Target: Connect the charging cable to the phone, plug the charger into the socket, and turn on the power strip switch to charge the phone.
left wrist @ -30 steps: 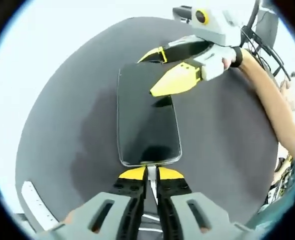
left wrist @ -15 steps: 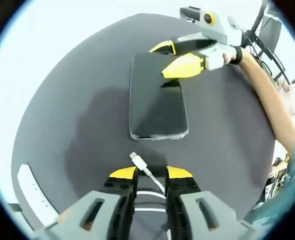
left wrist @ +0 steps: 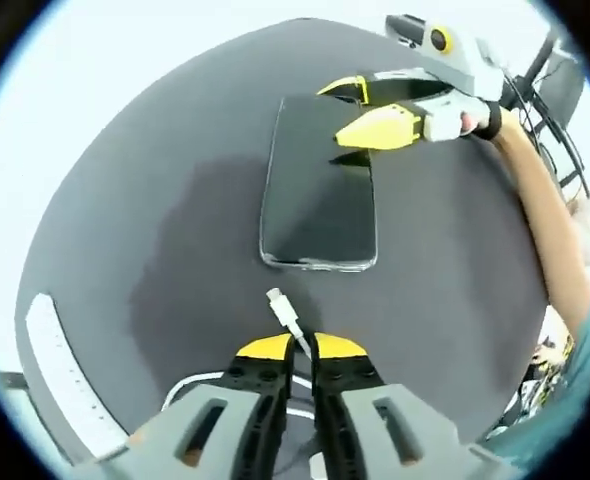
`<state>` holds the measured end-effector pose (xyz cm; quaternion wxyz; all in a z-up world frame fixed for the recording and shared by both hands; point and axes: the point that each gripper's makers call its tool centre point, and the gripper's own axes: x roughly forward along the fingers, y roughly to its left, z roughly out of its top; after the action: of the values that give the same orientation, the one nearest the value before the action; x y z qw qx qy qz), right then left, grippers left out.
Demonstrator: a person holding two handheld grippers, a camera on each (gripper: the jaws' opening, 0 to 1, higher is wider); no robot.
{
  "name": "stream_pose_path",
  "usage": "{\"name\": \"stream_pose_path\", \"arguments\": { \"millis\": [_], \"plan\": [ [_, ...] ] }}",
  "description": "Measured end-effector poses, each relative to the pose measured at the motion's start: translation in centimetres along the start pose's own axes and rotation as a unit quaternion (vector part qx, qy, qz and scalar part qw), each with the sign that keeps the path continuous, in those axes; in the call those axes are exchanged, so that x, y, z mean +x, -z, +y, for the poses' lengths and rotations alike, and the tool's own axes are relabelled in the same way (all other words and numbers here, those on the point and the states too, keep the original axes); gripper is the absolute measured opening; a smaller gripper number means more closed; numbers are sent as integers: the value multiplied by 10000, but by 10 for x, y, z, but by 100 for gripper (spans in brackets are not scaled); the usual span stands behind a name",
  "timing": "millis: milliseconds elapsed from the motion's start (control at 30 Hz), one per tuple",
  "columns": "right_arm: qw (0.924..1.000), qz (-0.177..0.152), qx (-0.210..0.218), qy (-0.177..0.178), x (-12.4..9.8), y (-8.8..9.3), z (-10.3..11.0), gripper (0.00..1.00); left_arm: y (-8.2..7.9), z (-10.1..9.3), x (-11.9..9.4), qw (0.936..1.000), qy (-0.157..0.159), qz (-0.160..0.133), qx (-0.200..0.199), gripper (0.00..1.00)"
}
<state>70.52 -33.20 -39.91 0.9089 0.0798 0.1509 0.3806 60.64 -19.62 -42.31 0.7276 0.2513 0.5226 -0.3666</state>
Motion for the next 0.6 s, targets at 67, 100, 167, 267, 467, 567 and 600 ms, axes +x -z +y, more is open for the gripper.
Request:
{"name": "stream_pose_path", "arguments": {
  "millis": [67,100,167,267,467,567,600],
  "plan": [
    [10000,1,2,1,0,-1,-2,48,-6,-5,-2,9996,204,-159,89,0],
    [10000,0,3,1,0,-1,-2,48,-11,-7,-3,9989,233,-308,252,0],
    [10000,0,12,1,1,-2,-7,48,-11,-4,-3,9973,-6,-386,624,0],
    [10000,-1,16,2,1,-2,-7,48,-11,-6,0,9974,-7,-266,674,0],
    [10000,-1,17,7,1,-2,-7,48,-11,-1,6,9997,166,-90,-135,0],
    [10000,1,12,10,1,-2,-7,48,-20,8,6,9986,368,19,-390,0],
    [10000,0,12,12,1,-1,-6,48,-21,10,6,9983,410,37,-423,0]
  ]
}}
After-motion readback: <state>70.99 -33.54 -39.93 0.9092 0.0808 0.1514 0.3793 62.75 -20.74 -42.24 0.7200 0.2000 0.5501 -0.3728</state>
